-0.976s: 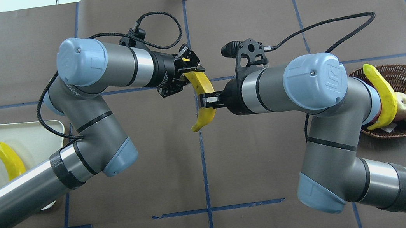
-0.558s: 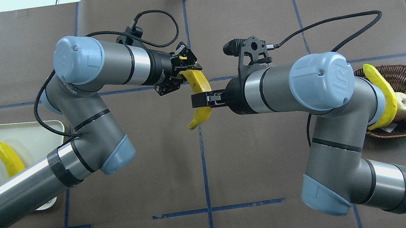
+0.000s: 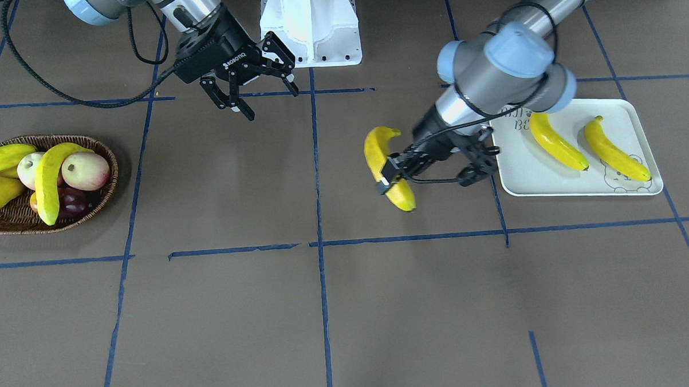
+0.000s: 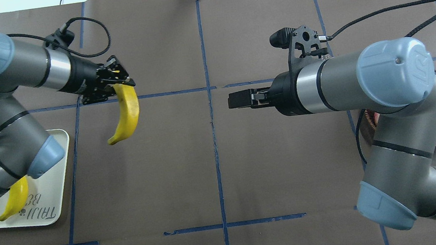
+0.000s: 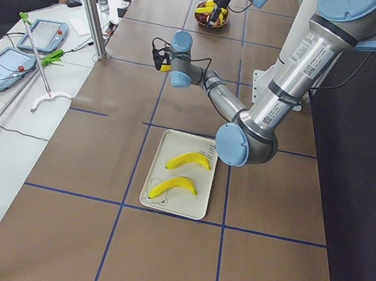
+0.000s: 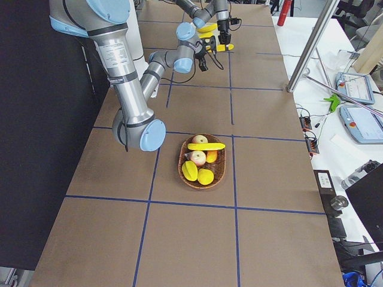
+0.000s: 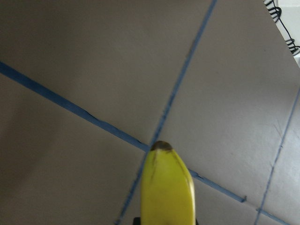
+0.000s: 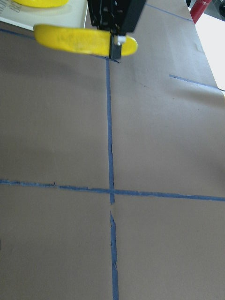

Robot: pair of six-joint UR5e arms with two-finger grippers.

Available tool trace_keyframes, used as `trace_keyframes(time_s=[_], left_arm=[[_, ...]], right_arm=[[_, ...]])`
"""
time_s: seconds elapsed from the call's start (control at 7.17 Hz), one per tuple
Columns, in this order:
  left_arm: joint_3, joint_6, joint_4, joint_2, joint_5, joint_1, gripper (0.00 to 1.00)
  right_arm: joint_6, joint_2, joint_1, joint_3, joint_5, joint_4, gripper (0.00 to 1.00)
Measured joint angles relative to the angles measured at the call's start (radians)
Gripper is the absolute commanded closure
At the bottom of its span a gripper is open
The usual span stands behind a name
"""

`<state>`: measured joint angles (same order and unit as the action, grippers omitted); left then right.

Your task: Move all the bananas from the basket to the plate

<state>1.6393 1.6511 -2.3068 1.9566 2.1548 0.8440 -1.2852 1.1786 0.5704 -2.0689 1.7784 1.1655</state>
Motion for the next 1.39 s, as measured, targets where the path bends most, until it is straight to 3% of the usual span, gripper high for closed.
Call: trace_keyframes(time_s=[0.28,0.42,0.56,0.98,1.39], left_arm=[[0.097,-0.219,0.054,-0.229,-0.01,0.034,1.0],[0.115,-0.258,0.061,-0.296,-0.035,0.036,0.85],[0.122,-0.282,0.063,-0.336,-0.054,0.033,0.02],[0.127,-0.386,0.059,-0.42,-0.122,0.026,0.0],[0.162,-0.4,0.057,-0.437,-0.123,0.027,0.0]], right_arm=[[0.002,0.07,0.036,-0.024,0.009,0.002,0.0],[0.007,0.112,0.059,-0.033,0.018,0.002,0.0],[0.019,0.144,0.092,-0.038,0.041,0.002,0.0],[0.182,0.273,0.255,-0.037,0.215,0.002,0.0],[0.417,0.425,0.37,-0.027,0.286,-0.003,0.0]])
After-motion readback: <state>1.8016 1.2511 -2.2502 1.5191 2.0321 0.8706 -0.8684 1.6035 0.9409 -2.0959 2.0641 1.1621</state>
